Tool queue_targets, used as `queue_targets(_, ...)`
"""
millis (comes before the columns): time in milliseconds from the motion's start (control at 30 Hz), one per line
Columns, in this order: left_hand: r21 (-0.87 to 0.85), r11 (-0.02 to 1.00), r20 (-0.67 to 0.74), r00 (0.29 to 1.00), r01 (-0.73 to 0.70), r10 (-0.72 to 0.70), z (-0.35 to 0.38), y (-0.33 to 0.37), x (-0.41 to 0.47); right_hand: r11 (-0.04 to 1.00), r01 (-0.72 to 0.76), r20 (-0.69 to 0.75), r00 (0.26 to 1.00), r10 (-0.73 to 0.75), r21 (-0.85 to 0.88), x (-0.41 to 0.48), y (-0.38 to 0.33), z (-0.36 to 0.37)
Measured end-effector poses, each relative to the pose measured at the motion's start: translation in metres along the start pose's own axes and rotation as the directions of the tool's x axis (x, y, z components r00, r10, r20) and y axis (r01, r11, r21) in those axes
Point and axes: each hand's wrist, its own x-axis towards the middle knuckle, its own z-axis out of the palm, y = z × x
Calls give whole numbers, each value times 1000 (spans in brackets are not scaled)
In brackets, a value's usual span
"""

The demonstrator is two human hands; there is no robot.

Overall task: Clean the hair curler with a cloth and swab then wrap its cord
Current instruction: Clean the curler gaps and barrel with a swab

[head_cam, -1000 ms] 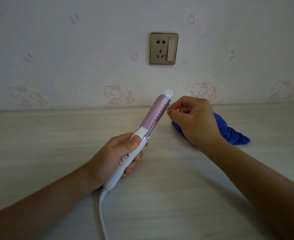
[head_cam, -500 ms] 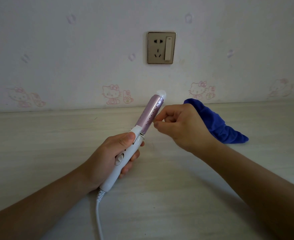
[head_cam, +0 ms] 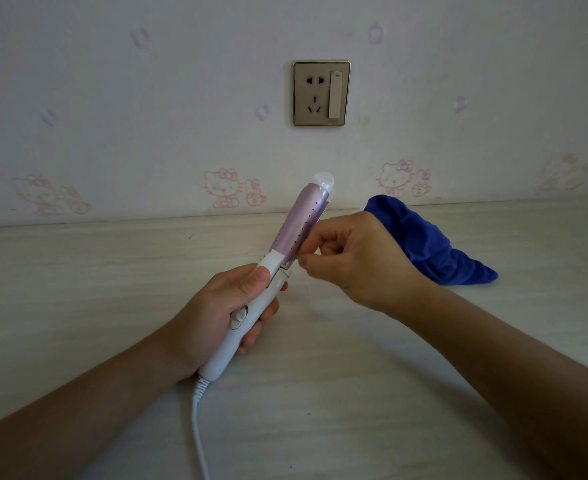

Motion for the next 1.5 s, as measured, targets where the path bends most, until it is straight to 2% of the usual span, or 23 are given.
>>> queue_targets(167,17,999,-13,999,49,-49,8,1,1,995,-91,-251,963,99,42,4,9,-19)
queue_targets(400,-36,997,-17,998,64,-65,7,5,0,994,-101,-282,953,107,37,7,7,-14)
queue_targets(600,-67,997,-28,999,43,-45,0,-1,-3,999,-47,-114,992,50,28,4,3,-2)
queue_targets(800,-76,997,-19,1000,12,-13,-1,-2,-2,1000,-9,11,1000,9,22,0,-2,5)
queue_targets(1100,-79,996,-8,1000,-29,29,-2,-4,-3,999,49,63,997,-47,-24,-3,-2,9)
queue_targets(1200,-80,997,-4,1000,-18,18,-2,-3,-3,999,30,5,1000,-29,-22,-2,-1,9)
queue_targets(1367,-69,998,10,1000,1,0,3,-2,1,996,-79,-228,970,88,48,4,7,-13)
queue_targets(1500,-55,998,14,1000,19,-19,4,-3,0,995,-97,-265,959,103,36,6,9,-17)
